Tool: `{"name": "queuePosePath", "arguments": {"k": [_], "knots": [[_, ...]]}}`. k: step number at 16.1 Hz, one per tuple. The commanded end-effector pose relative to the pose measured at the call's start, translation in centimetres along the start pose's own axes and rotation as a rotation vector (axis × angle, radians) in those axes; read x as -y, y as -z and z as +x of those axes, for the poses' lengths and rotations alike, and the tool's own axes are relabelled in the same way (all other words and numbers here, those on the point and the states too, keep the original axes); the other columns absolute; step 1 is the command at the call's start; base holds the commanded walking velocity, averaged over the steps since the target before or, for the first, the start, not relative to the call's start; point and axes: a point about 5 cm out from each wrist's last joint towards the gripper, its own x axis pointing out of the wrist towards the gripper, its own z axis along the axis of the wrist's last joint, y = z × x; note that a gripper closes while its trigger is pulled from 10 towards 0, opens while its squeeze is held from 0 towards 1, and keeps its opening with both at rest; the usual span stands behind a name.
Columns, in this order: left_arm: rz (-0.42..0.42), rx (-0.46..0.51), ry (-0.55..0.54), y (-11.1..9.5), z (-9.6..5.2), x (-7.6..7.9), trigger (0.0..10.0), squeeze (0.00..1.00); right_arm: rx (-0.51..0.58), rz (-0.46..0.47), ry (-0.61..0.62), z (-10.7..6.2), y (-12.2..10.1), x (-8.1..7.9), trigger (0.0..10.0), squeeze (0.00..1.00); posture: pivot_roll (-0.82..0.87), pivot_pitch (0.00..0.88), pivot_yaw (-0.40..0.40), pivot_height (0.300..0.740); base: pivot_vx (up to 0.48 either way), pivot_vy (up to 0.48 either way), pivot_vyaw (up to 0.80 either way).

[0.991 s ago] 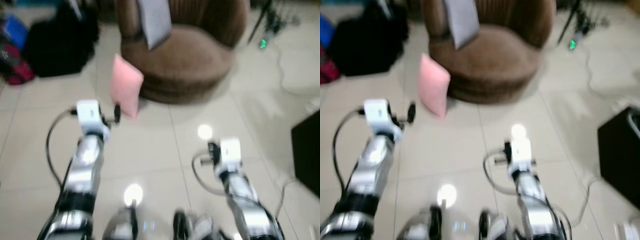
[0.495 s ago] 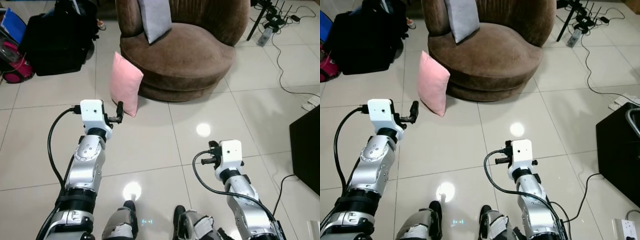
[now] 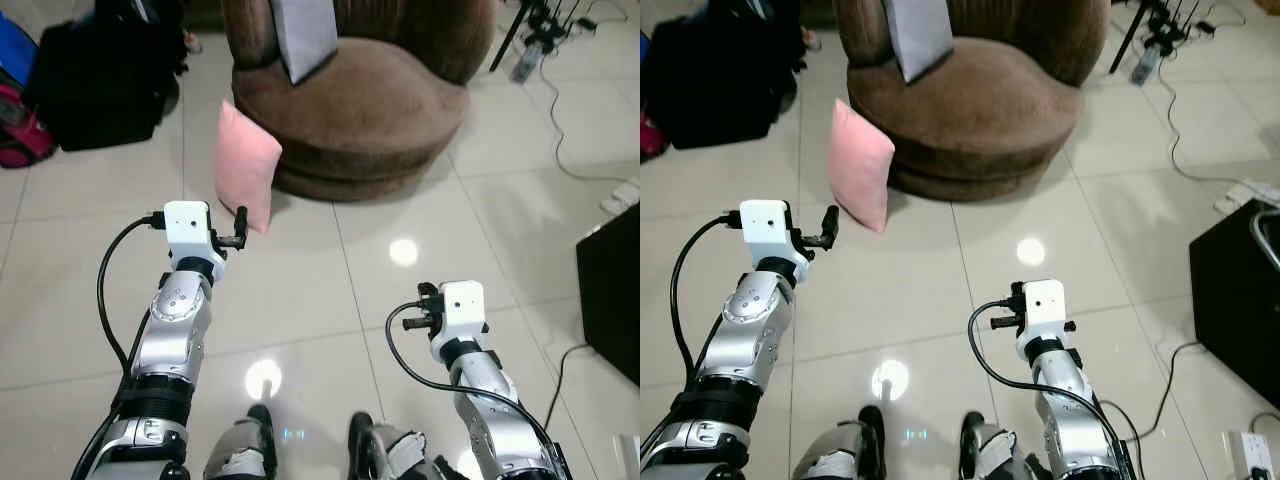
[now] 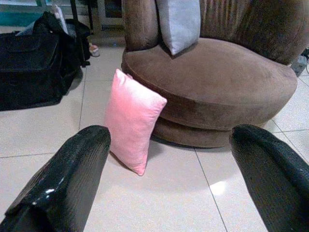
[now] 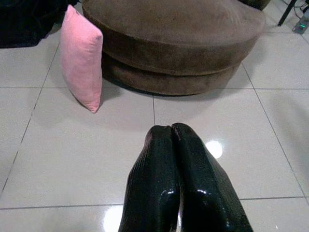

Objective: Move the pillow to the sofa from floor

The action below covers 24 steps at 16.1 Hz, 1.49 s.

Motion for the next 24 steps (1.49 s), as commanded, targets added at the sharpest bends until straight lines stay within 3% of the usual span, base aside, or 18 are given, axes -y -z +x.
{"name": "queuePosePath", "arguments": {"k": [1,18,24], "knots": [[0.004,-0.019,0.014,0.49,-0.09,0.28,10.0,0.0,-0.022,-0.007,0.013,-0.3,0.39,0.25,10.0,0.0,-0.11,0.249,-0.058,0.74,0.33,0.0,0.0],[-0.013,-0.04,0.003,1.11,-0.33,0.33,10.0,0.0,-0.036,-0.005,0.009,-0.61,0.72,0.27,10.0,0.0,-0.11,0.245,-0.065,0.74,0.019,0.0,0.0],[0.034,-0.05,-0.006,1.32,-0.28,0.54,10.0,0.0,-0.045,-0.009,0.016,-0.86,0.86,0.63,10.0,0.0,-0.11,0.243,-0.07,0.74,0.0,0.0,0.0]]}}
